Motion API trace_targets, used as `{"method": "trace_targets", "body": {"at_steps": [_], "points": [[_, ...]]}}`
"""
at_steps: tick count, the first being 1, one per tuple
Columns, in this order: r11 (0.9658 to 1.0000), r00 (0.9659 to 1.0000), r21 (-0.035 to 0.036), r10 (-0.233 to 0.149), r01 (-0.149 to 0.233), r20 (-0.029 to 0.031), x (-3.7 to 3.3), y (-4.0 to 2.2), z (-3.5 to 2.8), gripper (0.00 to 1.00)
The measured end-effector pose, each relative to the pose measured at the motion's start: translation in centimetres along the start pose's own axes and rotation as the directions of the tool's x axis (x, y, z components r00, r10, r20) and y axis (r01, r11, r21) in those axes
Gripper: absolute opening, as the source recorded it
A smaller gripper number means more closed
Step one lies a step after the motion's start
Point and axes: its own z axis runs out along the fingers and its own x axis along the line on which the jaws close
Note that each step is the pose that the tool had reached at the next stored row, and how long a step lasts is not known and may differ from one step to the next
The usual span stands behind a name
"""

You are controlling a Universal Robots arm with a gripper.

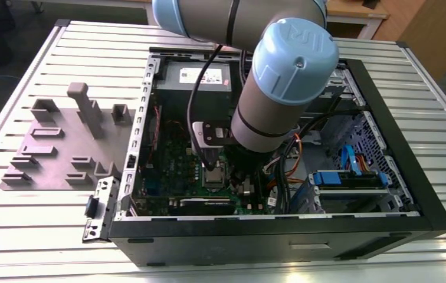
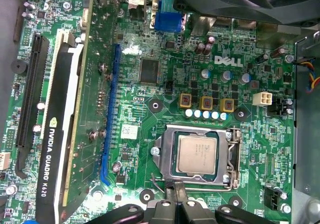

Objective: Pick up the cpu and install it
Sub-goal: 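Install the first cpu locking lever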

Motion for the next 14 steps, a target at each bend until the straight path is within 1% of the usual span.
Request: {"method": "trace_targets", "body": {"at_steps": [5,14], "points": [[1.0,1.0,-0.0001,0.0,0.0,-0.0004,0.0,-0.01,0.0,0.11],[1.0,1.0,-0.0001,0.0,0.0,-0.0005,0.04,-0.47,-0.01,0.11]]}}
